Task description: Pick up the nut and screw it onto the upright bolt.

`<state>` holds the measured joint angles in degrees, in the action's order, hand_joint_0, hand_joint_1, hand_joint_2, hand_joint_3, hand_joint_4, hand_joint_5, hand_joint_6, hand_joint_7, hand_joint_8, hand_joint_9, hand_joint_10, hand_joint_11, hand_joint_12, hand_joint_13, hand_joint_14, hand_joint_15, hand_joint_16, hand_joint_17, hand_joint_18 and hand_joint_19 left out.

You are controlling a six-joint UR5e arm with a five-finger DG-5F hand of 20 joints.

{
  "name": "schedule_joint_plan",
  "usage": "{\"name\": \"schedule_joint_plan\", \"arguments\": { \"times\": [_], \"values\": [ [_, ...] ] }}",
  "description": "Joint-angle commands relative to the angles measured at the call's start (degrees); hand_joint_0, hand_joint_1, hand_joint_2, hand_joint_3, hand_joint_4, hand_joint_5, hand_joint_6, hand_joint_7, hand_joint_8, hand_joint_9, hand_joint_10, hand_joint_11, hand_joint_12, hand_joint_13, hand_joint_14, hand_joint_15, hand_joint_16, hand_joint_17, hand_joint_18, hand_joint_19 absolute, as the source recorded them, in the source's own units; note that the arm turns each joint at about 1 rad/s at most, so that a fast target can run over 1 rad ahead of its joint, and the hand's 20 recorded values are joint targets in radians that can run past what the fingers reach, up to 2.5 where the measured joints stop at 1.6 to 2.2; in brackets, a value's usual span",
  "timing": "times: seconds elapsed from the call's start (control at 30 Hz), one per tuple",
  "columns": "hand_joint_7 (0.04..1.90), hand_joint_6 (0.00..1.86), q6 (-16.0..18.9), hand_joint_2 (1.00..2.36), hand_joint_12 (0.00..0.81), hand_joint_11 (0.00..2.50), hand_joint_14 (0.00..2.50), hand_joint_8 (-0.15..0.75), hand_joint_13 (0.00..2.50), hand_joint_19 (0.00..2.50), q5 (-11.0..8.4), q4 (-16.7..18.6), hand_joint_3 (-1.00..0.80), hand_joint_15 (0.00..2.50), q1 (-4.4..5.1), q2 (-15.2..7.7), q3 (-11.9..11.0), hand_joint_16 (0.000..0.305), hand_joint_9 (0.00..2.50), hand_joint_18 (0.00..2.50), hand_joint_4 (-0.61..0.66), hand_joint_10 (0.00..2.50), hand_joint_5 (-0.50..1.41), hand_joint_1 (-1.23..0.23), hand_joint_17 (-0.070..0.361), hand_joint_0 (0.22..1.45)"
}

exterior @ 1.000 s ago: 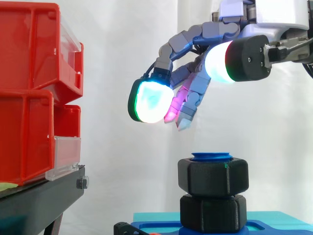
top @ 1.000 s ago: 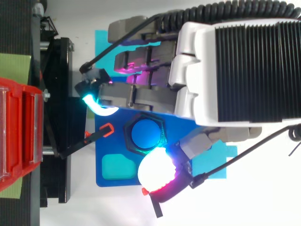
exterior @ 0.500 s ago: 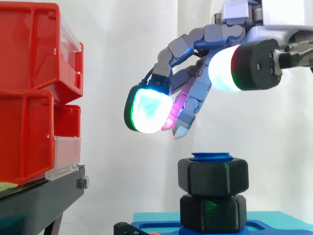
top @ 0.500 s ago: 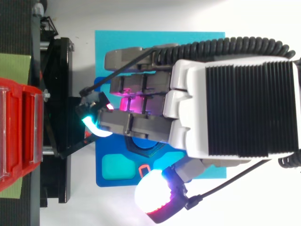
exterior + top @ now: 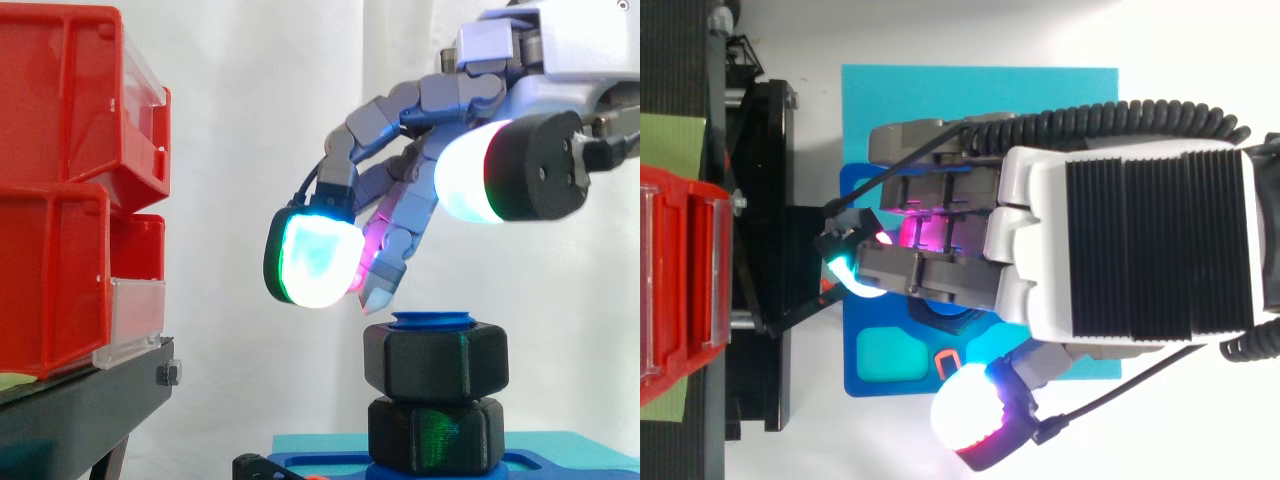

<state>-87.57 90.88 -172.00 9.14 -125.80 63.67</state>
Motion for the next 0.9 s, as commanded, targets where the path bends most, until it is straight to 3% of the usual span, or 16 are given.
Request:
{"name": "schedule_joint_plan", "arguments": {
  "times": [0.0, 0.17, 0.53, 0.87],
  "values": [
    [0.66, 0.50, 0.21, 1.00, 0.169, 0.00, 0.00, 0.220, 0.85, 0.00, 0.18, 0.62, -0.50, 0.00, 0.00, 0.02, 1.98, 0.012, 0.97, 0.47, 0.24, 0.00, -0.08, -0.36, 0.028, 0.50],
    [0.66, 0.50, 0.56, 1.00, 0.168, 0.00, 0.00, 0.218, 0.84, 0.00, -0.08, 2.73, -0.50, 0.00, 0.00, 0.02, 2.69, 0.013, 0.96, 0.47, 0.24, 0.00, -0.08, -0.36, 0.029, 0.50],
    [0.78, 0.50, 0.56, 1.00, 0.170, 0.00, 0.00, 0.226, 0.84, 0.00, 0.09, 2.82, -0.50, 0.00, -0.18, 0.02, 2.69, 0.013, 0.98, 0.47, 0.24, 0.00, -0.06, -0.36, 0.029, 0.50],
    [1.05, 0.50, 0.56, 1.00, 0.169, 0.00, 0.00, 0.240, 0.87, 0.00, 0.18, 2.73, -0.50, 0.00, -0.61, 0.02, 2.69, 0.013, 1.01, 0.48, 0.27, 0.00, -0.03, -0.36, 0.028, 0.51]
  ]
}}
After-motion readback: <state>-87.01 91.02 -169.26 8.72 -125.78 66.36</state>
